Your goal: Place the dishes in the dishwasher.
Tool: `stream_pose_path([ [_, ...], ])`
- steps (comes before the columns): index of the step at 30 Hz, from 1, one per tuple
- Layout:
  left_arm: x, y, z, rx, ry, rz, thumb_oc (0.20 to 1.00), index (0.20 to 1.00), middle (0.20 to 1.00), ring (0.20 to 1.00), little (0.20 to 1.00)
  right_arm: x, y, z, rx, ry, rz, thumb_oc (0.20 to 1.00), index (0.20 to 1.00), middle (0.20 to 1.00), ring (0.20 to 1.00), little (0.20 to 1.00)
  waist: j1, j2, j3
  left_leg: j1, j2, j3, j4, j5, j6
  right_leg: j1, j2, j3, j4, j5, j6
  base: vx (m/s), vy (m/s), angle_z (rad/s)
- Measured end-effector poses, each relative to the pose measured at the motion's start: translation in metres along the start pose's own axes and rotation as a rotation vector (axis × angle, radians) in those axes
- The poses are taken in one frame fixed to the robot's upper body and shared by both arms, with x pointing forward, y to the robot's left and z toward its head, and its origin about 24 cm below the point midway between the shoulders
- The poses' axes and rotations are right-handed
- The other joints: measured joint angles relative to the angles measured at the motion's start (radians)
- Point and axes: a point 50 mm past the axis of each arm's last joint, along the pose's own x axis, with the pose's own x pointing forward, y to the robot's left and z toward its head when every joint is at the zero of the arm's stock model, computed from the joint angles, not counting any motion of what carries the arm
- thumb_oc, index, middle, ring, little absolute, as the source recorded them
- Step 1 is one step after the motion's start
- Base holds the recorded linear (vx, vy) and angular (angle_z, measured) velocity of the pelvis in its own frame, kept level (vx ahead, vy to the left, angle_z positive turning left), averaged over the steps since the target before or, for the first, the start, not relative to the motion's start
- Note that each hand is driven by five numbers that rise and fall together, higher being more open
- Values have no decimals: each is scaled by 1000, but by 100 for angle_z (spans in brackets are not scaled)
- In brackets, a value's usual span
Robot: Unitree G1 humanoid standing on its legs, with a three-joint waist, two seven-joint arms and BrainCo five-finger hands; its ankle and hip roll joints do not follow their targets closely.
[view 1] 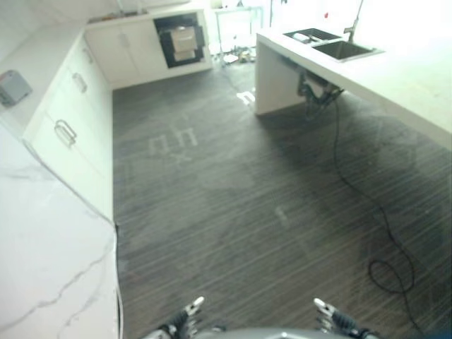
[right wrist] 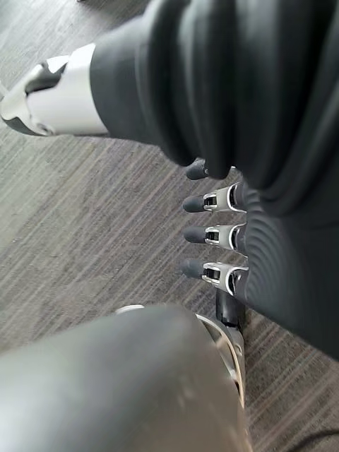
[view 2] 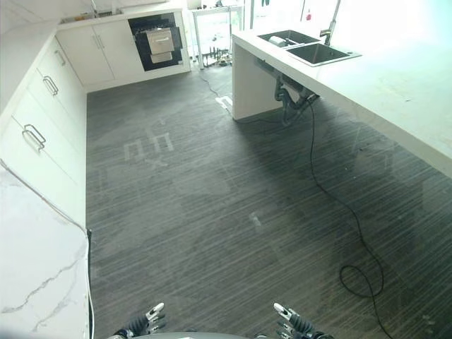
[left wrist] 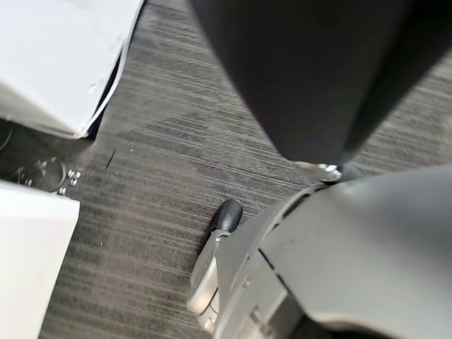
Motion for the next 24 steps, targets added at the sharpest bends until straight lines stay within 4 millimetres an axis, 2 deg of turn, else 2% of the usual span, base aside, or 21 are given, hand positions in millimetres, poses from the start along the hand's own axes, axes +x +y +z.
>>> stream_pose_path([
  [1, 0, -1, 5, 27, -11, -8, 1000, 1000, 1000, 1000, 1000, -1, -2, 4, -10, -27, -14, 1000, 1000, 1000, 1000, 1000, -5, 1, 0, -2, 1, 4, 0, 2, 3, -6, 0, 4, 0, 1, -1, -46, 37, -10],
  [4, -1, 1, 4, 34, -16, 9, 1000, 1000, 1000, 1000, 1000, -2, -4, 17, -41, -107, -37, 1000, 1000, 1000, 1000, 1000, -26, 10, 3, -13, 1, 18, 0, 3, 4, -23, 1, 18, 0, 11, -11, -17, 24, -13],
  [9, 1, 0, 5, 72, -23, 68, 1000, 1000, 1000, 1000, 1000, -3, -5, 11, -94, -93, -42, 1000, 1000, 1000, 1000, 1000, -24, 10, 5, -11, 1, 18, 0, 7, -4, -22, 1, 19, 0, 12, -14, -1, 3, -1],
  [13, 3, -3, 6, 114, -18, 70, 1000, 1000, 1000, 1000, 1000, 0, 1, 14, -132, -91, -23, 1000, 1000, 1000, 1000, 1000, -23, 8, 6, -10, 1, 18, 0, 8, -4, -21, 1, 19, 0, 12, -14, 0, 0, 0],
  [17, 6, -6, 7, 233, 19, 99, 1000, 1000, 1000, 1000, 1000, 4, 8, 16, -230, -56, 3, 1000, 1000, 1000, 1000, 1000, -23, 8, 10, 3, 1, 19, 0, 4, -4, -7, 2, 19, 0, 3, -8, 43, -19, 0],
  [24, 4, -3, 16, 241, -89, 158, 1000, 1000, 1000, 1000, 1000, 5, 10, 14, -283, -32, 15, 1000, 1000, 1000, 1000, 1000, -20, 4, 12, 2, 7, 16, 0, 3, -2, -5, 8, 18, 0, 2, -14, 52, -70, 1],
])
